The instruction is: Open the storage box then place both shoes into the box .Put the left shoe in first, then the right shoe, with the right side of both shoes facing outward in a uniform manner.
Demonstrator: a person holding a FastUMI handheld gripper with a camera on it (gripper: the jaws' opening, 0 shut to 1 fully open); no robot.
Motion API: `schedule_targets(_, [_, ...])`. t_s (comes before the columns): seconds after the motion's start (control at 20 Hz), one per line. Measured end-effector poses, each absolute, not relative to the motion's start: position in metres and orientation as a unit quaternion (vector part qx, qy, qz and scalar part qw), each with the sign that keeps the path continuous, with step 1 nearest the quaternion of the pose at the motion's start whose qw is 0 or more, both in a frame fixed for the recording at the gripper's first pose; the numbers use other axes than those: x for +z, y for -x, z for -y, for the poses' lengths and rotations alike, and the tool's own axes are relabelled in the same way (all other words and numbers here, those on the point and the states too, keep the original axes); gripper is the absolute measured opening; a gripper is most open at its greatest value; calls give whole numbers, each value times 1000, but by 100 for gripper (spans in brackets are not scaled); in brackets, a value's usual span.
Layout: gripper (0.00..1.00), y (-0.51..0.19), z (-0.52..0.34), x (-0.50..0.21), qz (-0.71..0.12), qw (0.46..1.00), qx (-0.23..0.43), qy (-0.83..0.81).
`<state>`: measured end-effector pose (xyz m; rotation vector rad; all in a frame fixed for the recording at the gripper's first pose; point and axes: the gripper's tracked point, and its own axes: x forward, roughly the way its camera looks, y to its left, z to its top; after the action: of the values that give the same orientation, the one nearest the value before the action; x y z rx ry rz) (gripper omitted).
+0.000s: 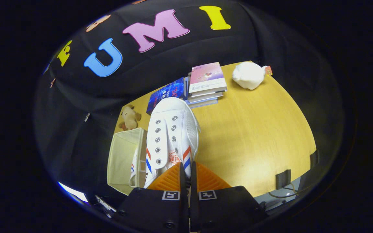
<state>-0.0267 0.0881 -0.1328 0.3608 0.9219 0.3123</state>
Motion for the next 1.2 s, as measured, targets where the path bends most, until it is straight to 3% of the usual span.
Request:
schedule_targets(0.55, [6, 67, -247, -121, -459, 847, 197, -184])
schedule_targets(1.0, [6, 69, -286, -185, -499, 843, 160, -117])
schedule_targets(1.15, [19, 66, -291, -185, -497, 843, 167, -124])
schedule_targets(1.2, [33, 64, -294, -177, -492, 843, 174, -131])
